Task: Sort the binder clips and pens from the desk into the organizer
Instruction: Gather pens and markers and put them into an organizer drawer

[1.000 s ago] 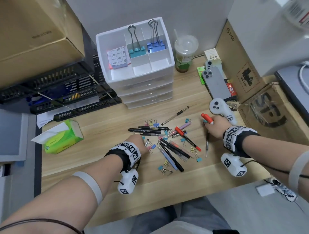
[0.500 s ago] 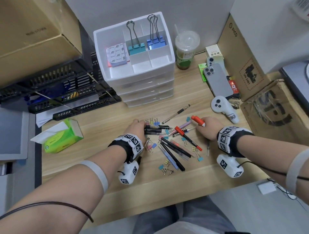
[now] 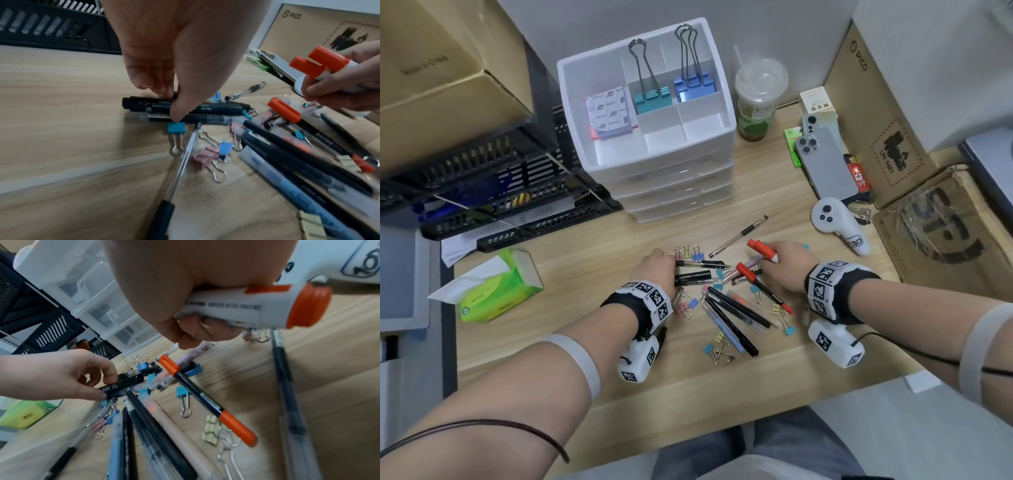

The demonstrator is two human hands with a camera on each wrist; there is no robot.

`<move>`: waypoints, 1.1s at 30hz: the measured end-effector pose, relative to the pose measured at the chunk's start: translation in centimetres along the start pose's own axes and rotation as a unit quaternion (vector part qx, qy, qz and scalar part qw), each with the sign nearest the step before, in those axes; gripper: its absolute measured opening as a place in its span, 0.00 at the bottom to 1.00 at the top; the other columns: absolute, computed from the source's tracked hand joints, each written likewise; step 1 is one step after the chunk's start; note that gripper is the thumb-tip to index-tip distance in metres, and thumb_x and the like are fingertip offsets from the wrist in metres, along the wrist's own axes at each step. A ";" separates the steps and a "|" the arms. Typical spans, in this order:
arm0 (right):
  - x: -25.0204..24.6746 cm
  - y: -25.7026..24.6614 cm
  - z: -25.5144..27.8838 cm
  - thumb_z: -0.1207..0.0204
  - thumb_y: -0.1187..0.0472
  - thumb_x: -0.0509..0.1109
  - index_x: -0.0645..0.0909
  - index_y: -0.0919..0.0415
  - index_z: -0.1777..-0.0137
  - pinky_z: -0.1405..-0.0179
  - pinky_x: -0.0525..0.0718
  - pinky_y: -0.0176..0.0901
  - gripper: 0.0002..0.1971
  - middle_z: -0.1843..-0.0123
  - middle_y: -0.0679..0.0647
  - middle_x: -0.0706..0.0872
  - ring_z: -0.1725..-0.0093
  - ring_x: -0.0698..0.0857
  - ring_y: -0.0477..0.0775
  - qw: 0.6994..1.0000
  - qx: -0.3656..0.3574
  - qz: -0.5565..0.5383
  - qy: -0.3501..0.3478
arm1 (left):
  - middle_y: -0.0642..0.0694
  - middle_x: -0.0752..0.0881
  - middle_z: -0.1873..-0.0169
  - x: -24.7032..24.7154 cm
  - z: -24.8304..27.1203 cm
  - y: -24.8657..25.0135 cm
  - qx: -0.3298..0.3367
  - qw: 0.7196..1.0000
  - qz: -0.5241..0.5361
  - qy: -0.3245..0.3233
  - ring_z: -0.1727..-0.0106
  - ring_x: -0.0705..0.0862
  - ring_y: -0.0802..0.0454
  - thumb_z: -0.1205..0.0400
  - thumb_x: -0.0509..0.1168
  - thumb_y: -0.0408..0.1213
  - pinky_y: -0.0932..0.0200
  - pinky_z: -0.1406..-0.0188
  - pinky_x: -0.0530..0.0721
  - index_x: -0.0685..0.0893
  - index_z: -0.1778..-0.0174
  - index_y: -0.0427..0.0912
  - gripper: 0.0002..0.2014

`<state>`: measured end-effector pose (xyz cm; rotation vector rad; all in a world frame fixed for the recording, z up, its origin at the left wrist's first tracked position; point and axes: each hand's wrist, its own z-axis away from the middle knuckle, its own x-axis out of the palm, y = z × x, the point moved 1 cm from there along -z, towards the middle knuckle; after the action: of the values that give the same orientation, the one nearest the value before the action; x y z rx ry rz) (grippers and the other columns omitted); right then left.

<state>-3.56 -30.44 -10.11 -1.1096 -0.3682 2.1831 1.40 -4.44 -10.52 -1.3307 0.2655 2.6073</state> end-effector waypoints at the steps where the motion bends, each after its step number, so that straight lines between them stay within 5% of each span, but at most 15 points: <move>1: 0.0 -0.4 -0.1 0.19 0.52 0.65 0.82 0.49 0.53 0.57 0.86 0.49 0.06 0.60 0.53 0.87 0.62 0.86 0.55 1.000 0.004 -0.001 -0.003 | 0.44 0.81 0.47 -0.3 0.1 -0.1 0.001 1.000 0.009 -0.003 0.48 0.83 0.44 0.23 0.68 0.29 0.46 0.46 0.88 0.84 0.41 0.44 0.15; 7: 0.0 -3.7 -0.7 0.24 0.51 0.74 0.80 0.56 0.59 0.66 0.78 0.40 0.10 0.67 0.51 0.86 0.64 0.88 0.53 0.991 -0.004 -0.131 -0.016 | 0.51 0.83 0.59 -2.1 0.8 0.2 0.020 0.988 0.150 -0.025 0.55 0.83 0.49 0.22 0.70 0.30 0.57 0.54 0.83 0.82 0.57 0.49 0.08; 10: 0.4 -5.7 -0.9 0.29 0.47 0.80 0.80 0.59 0.59 0.77 0.77 0.36 0.17 0.73 0.50 0.83 0.79 0.80 0.46 0.956 0.035 -0.287 -0.054 | 0.53 0.85 0.62 -4.2 1.2 0.7 0.048 0.966 0.254 -0.018 0.60 0.83 0.55 0.23 0.75 0.35 0.64 0.60 0.81 0.87 0.52 0.46 0.07; 14: 0.6 -8.5 -2.7 0.34 0.40 0.81 0.82 0.61 0.62 0.76 0.77 0.41 0.23 0.79 0.50 0.81 0.81 0.77 0.51 0.925 0.088 -0.366 -0.053 | 0.50 0.92 0.57 -6.5 0.6 0.8 0.040 0.944 0.328 0.010 0.57 0.88 0.55 0.25 0.79 0.41 0.64 0.58 0.86 0.91 0.48 0.47 0.11; 19: 1.7 -10.7 -4.8 0.32 0.48 0.79 0.78 0.61 0.63 0.77 0.74 0.42 0.18 0.80 0.53 0.76 0.82 0.74 0.53 0.868 0.159 -0.470 -0.040 | 0.50 0.93 0.59 -7.0 0.4 1.1 0.038 0.921 0.388 0.021 0.56 0.91 0.51 0.28 0.80 0.42 0.49 0.48 0.90 0.93 0.50 0.47 0.12; 22: 2.0 -11.1 -5.7 0.34 0.52 0.75 0.77 0.63 0.61 0.67 0.78 0.48 0.15 0.80 0.54 0.77 0.79 0.76 0.55 0.817 0.215 -0.535 -0.004 | 0.49 0.91 0.60 -7.6 0.4 0.6 0.003 0.922 0.383 0.059 0.60 0.88 0.53 0.25 0.77 0.44 0.62 0.58 0.86 0.91 0.50 0.45 0.11; 25: 2.4 -11.5 -6.7 0.39 0.56 0.73 0.78 0.60 0.59 0.58 0.80 0.50 0.12 0.72 0.54 0.81 0.72 0.80 0.56 0.799 0.230 -0.555 0.012 | 0.52 0.87 0.65 -8.6 0.3 -2.2 -0.042 0.948 0.300 0.101 0.60 0.85 0.54 0.22 0.71 0.39 0.68 0.67 0.77 0.90 0.57 0.44 0.04; 30: 3.0 -12.9 -8.0 0.25 0.69 0.66 0.73 0.64 0.57 0.63 0.86 0.47 0.04 0.79 0.54 0.78 0.75 0.82 0.54 0.733 0.257 -0.630 0.020 | 0.54 0.82 0.67 -9.7 0.2 -7.2 -0.138 0.921 0.312 0.186 0.62 0.82 0.52 0.20 0.69 0.43 0.60 0.64 0.78 0.85 0.56 0.43 0.07; 33: 3.4 -13.5 -8.9 0.26 0.70 0.65 0.70 0.61 0.62 0.77 0.79 0.42 0.08 0.84 0.51 0.75 0.83 0.76 0.51 0.717 0.246 -0.652 0.005 | 0.54 0.82 0.64 -10.3 -0.1 -8.4 -0.142 0.904 0.330 0.231 0.64 0.79 0.59 0.17 0.67 0.50 0.65 0.67 0.73 0.80 0.48 0.45 0.12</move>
<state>7.80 -18.44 -10.64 -0.2825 -0.3548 0.8677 9.54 2.64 -2.78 -2.3112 0.4950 2.8719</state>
